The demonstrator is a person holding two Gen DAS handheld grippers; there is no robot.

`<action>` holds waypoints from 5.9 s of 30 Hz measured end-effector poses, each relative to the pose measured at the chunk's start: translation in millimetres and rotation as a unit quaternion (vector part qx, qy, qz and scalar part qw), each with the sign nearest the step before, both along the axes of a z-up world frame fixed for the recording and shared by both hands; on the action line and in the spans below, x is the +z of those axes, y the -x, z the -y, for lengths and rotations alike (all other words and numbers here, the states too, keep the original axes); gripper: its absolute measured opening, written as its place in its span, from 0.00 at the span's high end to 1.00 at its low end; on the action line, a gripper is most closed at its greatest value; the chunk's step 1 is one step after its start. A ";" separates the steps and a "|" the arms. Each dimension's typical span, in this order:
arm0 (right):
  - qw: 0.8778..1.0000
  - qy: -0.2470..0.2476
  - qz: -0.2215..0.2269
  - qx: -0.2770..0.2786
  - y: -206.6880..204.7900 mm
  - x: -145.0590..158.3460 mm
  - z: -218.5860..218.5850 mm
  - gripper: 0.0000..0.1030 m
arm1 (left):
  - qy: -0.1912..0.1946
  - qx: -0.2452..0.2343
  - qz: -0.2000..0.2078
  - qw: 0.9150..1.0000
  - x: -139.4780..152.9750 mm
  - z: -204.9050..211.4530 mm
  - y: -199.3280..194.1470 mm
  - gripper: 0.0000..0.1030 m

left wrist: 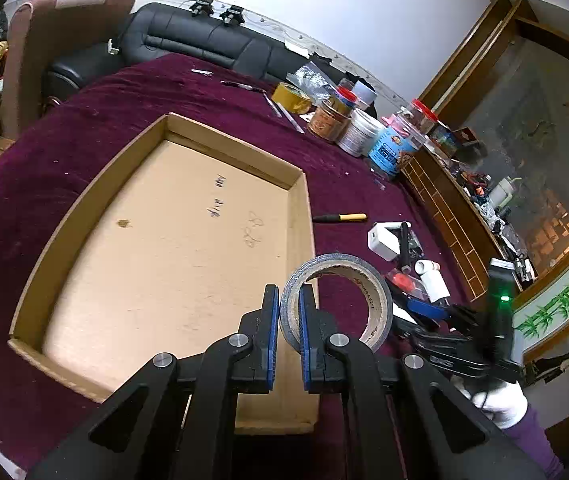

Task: Organize rigid objects
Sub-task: 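Carry the tape roll over the tray with left tool while right grasps dropper bottle, then release the tape roll in the tray with left tool while right sets bottle there, then grasp the black red-capped marker with the left tool, then carry the marker toward the tray with the left tool while the right tool grasps the white square block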

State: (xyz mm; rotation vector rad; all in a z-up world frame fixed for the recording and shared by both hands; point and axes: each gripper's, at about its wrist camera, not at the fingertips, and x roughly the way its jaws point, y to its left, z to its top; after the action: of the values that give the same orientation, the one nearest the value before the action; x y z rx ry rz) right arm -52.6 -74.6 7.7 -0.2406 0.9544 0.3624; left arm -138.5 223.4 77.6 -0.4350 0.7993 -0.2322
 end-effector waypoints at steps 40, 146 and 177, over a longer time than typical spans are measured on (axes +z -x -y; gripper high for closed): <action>0.980 -0.165 -0.107 -0.009 -142.7 1.6 -152.2 0.77 | 0.056 0.042 -0.127 0.989 -69.8 -72.0 -171.0 0.89; 0.897 -0.283 0.046 -0.338 -25.3 -18.5 225.5 0.42 | -0.063 -0.117 0.001 0.991 2.1 145.0 -16.3 0.89; 0.980 -0.037 -0.073 -0.180 -138.5 9.9 16.3 0.45 | 0.030 -0.046 -0.012 0.998 -27.9 20.9 -11.6 0.89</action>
State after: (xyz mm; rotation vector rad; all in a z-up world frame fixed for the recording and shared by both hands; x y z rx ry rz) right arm 85.9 -91.0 17.6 0.0296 1.1047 0.0811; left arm -126.9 202.5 49.7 -0.4588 0.8391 -0.3376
